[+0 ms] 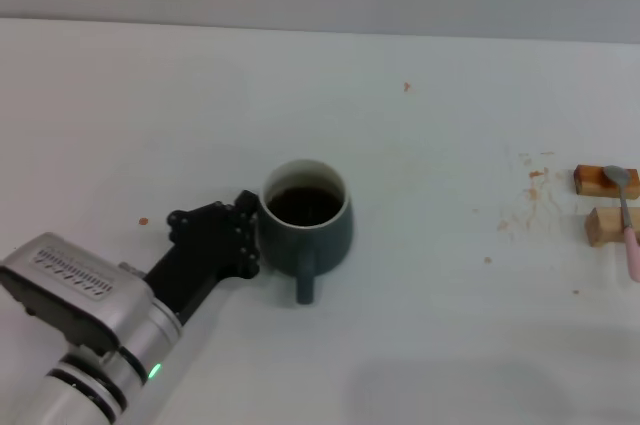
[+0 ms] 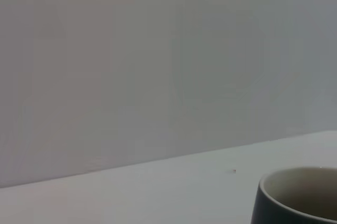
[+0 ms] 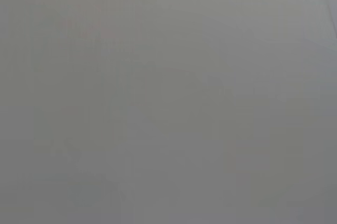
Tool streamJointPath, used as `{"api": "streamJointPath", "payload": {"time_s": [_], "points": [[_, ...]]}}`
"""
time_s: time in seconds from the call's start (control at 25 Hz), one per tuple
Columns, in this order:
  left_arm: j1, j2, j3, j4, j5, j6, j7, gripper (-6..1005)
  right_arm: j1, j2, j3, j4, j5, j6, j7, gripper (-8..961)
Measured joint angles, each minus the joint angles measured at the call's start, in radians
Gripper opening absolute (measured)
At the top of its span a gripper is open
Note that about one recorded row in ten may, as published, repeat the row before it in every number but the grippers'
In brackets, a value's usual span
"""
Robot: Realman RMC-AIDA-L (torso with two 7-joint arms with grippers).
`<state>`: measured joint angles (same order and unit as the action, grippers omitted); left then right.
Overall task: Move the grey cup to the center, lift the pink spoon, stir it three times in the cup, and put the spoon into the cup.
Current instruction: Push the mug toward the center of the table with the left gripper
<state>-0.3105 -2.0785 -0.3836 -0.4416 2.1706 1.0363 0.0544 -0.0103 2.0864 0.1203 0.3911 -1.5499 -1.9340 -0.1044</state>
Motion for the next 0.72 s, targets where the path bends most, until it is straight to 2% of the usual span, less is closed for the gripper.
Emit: {"api": "streamJointPath", "payload": {"time_s": [0.08, 0.12, 0.72], "points": [[0.000, 0.000, 0.000, 0.000, 0.000, 0.000, 0.000, -2, -0.002, 0.000, -0.001, 0.000, 0.001, -0.001, 0.000, 752], [-0.020, 0.000, 0.024, -0.019, 0.000, -0.034, 0.000, -2, -0.003, 0.000, -0.001, 0.000, 0.001, -0.002, 0.000, 752], [-0.027, 0.000, 0.072, -0.072, 0.000, -0.036, 0.008, -2, -0.013, 0.000, -0.001, 0.000, 0.001, -0.011, 0.000, 748]]}}
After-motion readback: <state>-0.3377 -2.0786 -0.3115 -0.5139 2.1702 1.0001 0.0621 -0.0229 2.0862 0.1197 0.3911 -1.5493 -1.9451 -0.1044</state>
